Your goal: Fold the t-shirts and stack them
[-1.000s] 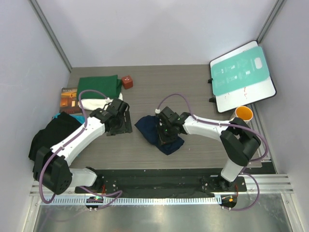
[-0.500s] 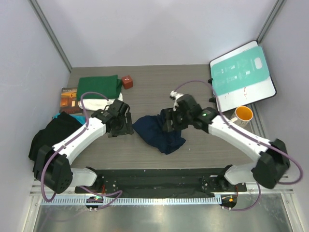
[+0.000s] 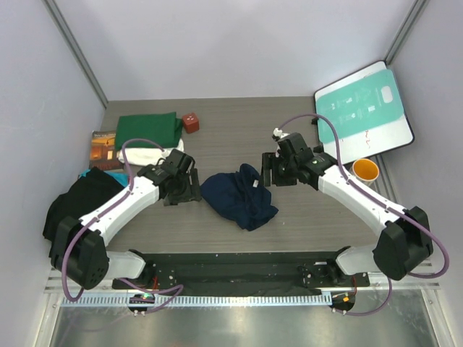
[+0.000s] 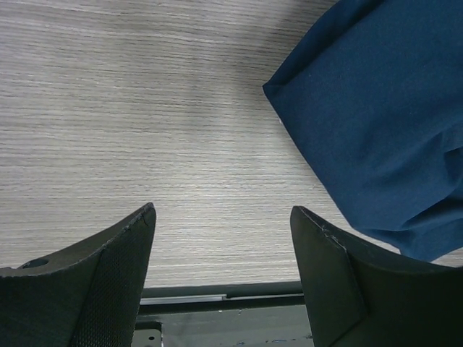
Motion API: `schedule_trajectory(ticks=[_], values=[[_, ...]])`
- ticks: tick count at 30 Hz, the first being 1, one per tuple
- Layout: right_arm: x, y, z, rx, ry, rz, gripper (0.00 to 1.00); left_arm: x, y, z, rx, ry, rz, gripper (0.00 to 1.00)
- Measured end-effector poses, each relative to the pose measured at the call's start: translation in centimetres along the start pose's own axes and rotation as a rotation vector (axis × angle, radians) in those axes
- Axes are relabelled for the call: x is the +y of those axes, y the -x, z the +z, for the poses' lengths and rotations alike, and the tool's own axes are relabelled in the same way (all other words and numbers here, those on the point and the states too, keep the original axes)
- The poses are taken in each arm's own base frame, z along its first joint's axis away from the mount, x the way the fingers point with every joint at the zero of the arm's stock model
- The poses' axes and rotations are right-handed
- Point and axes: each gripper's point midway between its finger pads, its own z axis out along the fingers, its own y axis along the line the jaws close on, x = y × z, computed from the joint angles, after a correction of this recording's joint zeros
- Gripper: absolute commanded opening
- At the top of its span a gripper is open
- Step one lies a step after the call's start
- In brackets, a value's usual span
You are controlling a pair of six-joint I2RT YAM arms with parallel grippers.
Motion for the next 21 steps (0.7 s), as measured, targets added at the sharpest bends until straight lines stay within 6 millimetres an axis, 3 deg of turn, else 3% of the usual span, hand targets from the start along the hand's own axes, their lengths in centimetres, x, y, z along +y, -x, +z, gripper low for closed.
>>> schedule_trajectory(ticks=[3,18,21], values=[[-0.4,-0.9,0.6,0.033,-0.011,0.007,0.67,0.2,-0.3,0.2,0.005,0.004,0.001,0.75],[0.3,-1.4,3.2,0.083,0.035,0.01,0.68,0.5,-0.9,0.9,0.033,0.02,0.014,0.75],[0.3,-1.6,4.3,0.096,0.035,0.012,0.58,0.6,-1.0,0.9,0.036,0.022,0.016,0.75]])
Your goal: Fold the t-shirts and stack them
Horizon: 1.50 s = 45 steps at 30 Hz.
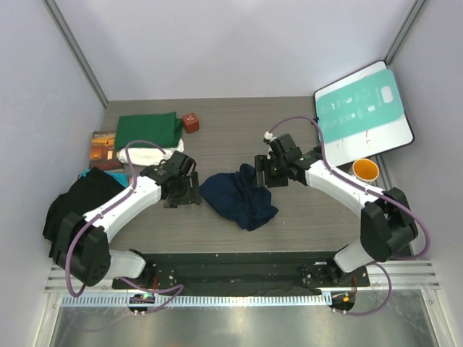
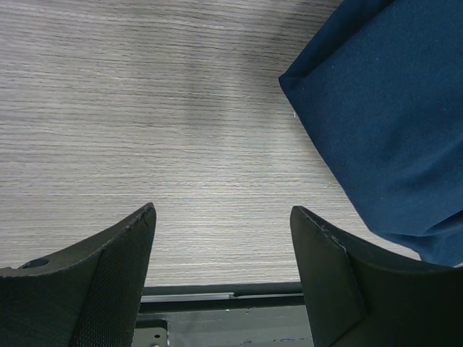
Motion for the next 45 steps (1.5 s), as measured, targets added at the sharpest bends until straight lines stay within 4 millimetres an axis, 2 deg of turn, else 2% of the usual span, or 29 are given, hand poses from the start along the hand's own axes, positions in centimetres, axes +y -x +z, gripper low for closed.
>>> schedule_trajectory(ticks=[1,4,5,7,10,15,17,20,24,27,31,35,37,40,45], values=[[-0.1,-0.1,0.5,0.007,-0.001,0.0,0.51,0.0,0.0,0.0,0.001,0.001,0.001,0.75],[-0.6,-0.5,2.0,0.037,-0.016,-0.002,0.09,0.0,0.0,0.1,0.002,0.001,0.001,0.75],[-0.8,-0.7,2.4,0.05,-0.025,-0.001,0.01,0.0,0.0,0.1,0.002,0.001,0.001,0.75],[-1.3,-1.1,3.0,0.067,-0.044,-0.001,0.01,0.0,0.0,0.1,0.002,0.002,0.001,0.75],[-1.5,-0.8,2.8,0.058,-0.06,-0.007,0.01,0.0,0.0,0.2,0.003,0.001,0.001,0.75],[-0.7,1.8,0.6,-0.025,-0.06,-0.038,0.01,-0.4,0.2,0.5,0.0,-0.013,-0.001,0.74],[0.4,3.7,-1.1,-0.081,-0.041,-0.053,0.01,-0.5,0.1,0.5,0.002,-0.016,-0.001,0.74],[3.0,8.0,-4.6,-0.207,0.016,-0.076,0.01,-0.6,0.1,0.6,0.003,-0.021,-0.001,0.74],[7.6,13.0,-10.4,-0.361,0.151,-0.125,0.01,-0.5,0.0,0.7,0.003,-0.02,-0.001,0.74],[10.6,15.5,-14.7,-0.446,0.239,-0.173,0.01,-0.2,-0.4,0.8,0.006,-0.017,-0.003,0.74],[14.7,18.4,-21.5,-0.547,0.366,-0.25,0.01,-0.1,-0.5,0.4,-0.004,-0.024,-0.008,0.74],[17.3,19.4,-26.8,-0.636,0.471,-0.304,0.01,-0.1,-0.1,-0.2,-0.033,-0.034,-0.014,0.74],[18.0,19.5,-28.4,-0.661,0.503,-0.321,0.01,-0.2,0.1,-0.5,-0.047,-0.04,-0.016,0.74],[18.5,19.1,-29.2,-0.654,0.534,-0.332,0.01,-0.1,0.2,-0.6,-0.055,-0.04,-0.018,0.74],[19.5,18.3,-29.3,-0.605,0.594,-0.343,0.01,0.0,0.0,-0.5,-0.049,-0.036,-0.022,0.74]])
